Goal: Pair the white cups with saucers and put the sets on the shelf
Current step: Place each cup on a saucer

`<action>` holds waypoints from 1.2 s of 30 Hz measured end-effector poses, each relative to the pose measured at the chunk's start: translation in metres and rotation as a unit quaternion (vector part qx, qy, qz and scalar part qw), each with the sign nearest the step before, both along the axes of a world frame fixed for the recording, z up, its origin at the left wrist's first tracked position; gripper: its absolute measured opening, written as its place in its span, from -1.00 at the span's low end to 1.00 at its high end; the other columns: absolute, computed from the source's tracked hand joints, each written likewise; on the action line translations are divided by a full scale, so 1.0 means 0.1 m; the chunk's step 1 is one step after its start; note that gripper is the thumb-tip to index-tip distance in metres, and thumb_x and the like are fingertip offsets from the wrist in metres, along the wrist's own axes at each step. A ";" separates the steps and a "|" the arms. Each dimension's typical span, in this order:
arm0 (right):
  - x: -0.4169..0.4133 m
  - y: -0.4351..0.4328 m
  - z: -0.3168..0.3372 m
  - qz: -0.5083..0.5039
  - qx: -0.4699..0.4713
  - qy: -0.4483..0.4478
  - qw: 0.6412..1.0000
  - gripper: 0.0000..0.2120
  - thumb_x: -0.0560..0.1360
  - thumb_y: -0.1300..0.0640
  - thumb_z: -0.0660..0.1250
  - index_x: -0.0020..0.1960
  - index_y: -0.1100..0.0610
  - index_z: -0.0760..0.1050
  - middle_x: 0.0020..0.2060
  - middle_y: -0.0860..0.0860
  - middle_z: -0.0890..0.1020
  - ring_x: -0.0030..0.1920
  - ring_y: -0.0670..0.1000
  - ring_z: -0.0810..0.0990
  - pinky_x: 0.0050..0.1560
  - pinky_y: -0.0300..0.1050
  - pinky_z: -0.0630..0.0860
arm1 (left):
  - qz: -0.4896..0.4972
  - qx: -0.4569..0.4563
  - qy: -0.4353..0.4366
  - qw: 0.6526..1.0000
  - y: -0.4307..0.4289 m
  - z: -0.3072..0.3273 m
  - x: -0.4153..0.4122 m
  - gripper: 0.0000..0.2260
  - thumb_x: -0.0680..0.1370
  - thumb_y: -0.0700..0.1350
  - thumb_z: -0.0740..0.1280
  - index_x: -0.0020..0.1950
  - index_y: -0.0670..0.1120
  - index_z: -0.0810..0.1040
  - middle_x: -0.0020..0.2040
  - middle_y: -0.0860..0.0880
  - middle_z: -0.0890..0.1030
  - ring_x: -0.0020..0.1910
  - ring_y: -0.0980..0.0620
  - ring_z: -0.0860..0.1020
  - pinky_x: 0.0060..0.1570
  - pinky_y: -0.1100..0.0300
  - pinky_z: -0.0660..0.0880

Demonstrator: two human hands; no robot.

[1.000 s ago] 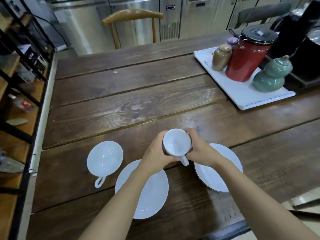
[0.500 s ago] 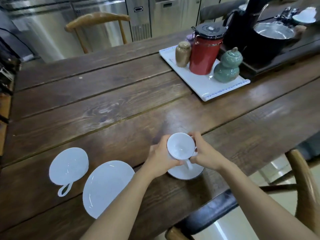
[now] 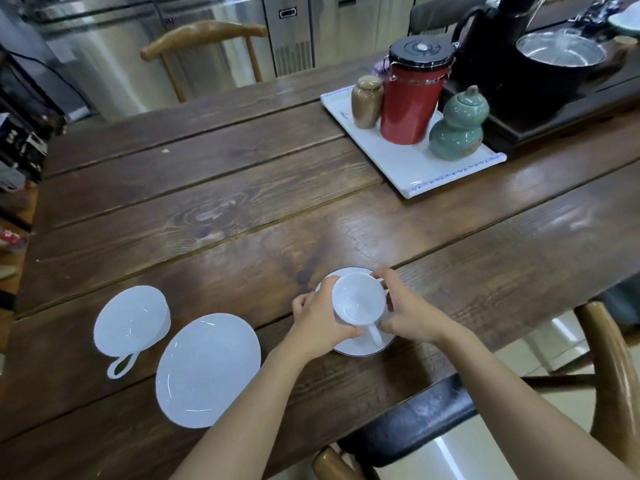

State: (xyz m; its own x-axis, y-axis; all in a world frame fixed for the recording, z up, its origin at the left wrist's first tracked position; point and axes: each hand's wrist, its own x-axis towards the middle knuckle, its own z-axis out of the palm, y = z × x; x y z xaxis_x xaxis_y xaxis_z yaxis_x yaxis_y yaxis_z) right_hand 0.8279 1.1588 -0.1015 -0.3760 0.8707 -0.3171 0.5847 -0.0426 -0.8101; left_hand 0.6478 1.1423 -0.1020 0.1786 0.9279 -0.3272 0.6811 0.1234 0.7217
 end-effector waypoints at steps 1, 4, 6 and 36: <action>0.02 0.02 0.01 0.006 -0.003 -0.014 1.000 -0.38 0.31 0.33 0.34 0.26 0.01 0.19 0.08 0.00 0.43 -0.11 -0.12 0.44 -0.16 -0.24 0.42 | -0.008 0.005 0.015 1.000 0.01 0.02 -0.01 -0.29 0.30 0.07 0.46 0.35 0.15 0.16 0.10 0.13 0.35 0.15 0.09 0.26 0.23 0.16 0.07; 0.10 0.13 0.09 -0.027 0.016 -0.057 0.998 -0.36 0.32 0.41 0.23 0.35 0.10 0.22 0.10 0.05 0.42 -0.05 -0.02 0.40 -0.15 -0.28 0.38 | -0.038 0.009 0.074 0.996 0.03 0.09 -0.09 -0.18 0.30 0.08 0.46 0.42 0.18 0.07 0.33 0.08 0.29 0.38 0.01 0.18 0.32 0.10 -0.02; 0.09 0.22 0.20 -0.076 0.051 -0.061 0.994 -0.42 0.33 0.41 0.22 0.32 0.11 0.28 0.06 0.03 0.44 -0.10 -0.05 0.42 -0.22 -0.35 0.34 | -0.030 0.019 0.089 0.995 0.04 0.19 -0.22 -0.19 0.32 0.15 0.45 0.45 0.16 0.09 0.45 0.09 0.19 0.43 0.04 0.12 0.35 0.10 -0.03; -3.22 0.09 -0.03 0.164 0.026 -0.037 0.985 -0.08 0.26 0.07 0.48 0.42 -0.12 -0.03 0.00 -0.52 0.27 0.16 -0.12 0.39 0.34 0.17 0.26 | 0.210 -0.058 -0.215 0.952 -0.54 -0.05 -3.08 -0.16 0.30 -0.20 0.53 0.36 0.21 0.09 0.25 0.28 0.28 0.26 0.22 0.36 -0.19 0.58 0.41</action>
State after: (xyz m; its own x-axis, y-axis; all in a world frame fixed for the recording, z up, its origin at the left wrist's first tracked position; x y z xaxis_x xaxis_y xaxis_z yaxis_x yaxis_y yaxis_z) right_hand 0.5058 1.1680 -0.1041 -0.6176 0.7217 -0.3127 0.6177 0.1989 -0.7608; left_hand 0.3401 1.0884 -0.1066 -0.0597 0.9089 -0.4128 0.1984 0.4161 0.8874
